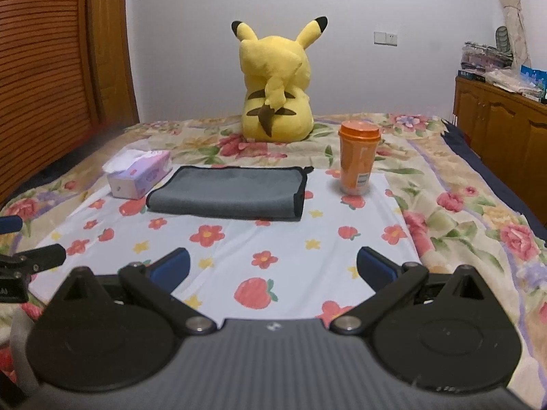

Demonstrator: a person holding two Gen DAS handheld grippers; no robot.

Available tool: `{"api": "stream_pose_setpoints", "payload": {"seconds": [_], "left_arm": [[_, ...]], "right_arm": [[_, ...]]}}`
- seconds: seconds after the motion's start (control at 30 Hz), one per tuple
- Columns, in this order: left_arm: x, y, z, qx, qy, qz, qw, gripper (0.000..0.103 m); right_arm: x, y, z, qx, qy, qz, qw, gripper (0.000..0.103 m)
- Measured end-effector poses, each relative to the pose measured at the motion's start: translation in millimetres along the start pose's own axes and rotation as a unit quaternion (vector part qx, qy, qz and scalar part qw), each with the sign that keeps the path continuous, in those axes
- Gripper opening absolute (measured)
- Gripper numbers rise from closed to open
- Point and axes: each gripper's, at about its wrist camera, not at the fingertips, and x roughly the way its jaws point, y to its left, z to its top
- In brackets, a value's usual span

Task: Fold towel

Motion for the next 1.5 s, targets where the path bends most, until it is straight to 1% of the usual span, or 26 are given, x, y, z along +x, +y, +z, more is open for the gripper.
{"api": "stream_pose_setpoints", "payload": {"seconds": [0.37,0.8,1.17,1.27,1.5], "left_arm": [[-5,2,5,-0.009,-0.026,0.003,0.9996,0.103],[-9,5,10,-0.013,-0.047,0.011,0.9987,0.103],[-15,5,11,-0.006,-0.067,0.016,0.9976,0.103],[-15,6,11,-0.007,-0.068,0.016,0.9975,0.103],[-14,6,11,-0.008,-0.069,0.017,0.9975,0.103]], "right_arm": [[-6,-4,2,0.008,-0.031,-0.011,0.999,0.103],[-11,-5,3,0.004,-0.053,-0.014,0.998,0.103],[-19,-5,3,-0.001,-0.082,-0.019,0.996,0.103],[-22,-6,3,-0.002,-0.090,-0.021,0.996,0.103],[-22,-8,3,-0.001,-0.090,-0.023,0.996,0.103]]}}
